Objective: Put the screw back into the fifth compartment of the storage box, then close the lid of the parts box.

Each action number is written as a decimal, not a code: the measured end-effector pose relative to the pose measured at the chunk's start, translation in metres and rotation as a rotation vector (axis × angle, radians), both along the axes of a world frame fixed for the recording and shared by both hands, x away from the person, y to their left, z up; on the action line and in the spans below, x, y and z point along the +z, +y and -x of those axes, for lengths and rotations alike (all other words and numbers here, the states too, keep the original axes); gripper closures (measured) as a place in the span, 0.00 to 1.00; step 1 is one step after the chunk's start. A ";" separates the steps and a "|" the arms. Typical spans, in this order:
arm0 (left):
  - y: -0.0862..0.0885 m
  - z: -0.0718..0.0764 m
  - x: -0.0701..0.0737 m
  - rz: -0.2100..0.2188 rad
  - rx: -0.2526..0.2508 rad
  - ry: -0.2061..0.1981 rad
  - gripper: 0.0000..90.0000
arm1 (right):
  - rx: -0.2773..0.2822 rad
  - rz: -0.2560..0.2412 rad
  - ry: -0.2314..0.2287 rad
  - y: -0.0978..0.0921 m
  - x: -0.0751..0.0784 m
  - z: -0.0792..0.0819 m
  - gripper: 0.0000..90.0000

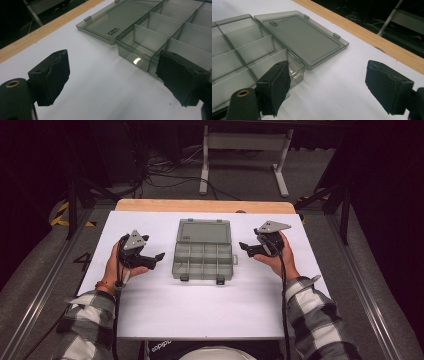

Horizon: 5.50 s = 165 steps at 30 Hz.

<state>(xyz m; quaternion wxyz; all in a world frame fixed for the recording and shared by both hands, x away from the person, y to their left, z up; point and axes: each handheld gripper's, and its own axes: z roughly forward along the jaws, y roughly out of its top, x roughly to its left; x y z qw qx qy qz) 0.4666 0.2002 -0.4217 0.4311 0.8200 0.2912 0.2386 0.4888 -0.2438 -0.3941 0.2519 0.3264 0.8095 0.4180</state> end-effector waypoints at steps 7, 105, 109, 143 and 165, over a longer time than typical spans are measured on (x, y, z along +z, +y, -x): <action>-0.001 -0.014 0.004 -0.009 0.018 0.007 0.14 | -0.027 -0.001 0.012 0.001 0.002 -0.013 0.27; -0.057 -0.123 -0.028 0.030 0.088 0.194 0.95 | 0.063 0.052 0.117 0.040 -0.050 -0.104 1.00; -0.054 -0.120 -0.020 0.062 0.083 0.148 0.93 | 0.077 0.007 0.080 0.038 -0.043 -0.102 1.00; -0.056 -0.083 0.047 0.071 -0.023 0.037 0.95 | 0.169 -0.064 0.040 0.032 0.007 -0.068 1.00; -0.056 -0.061 0.061 0.002 -0.089 0.021 0.95 | 0.205 -0.050 0.021 0.031 0.023 -0.045 1.00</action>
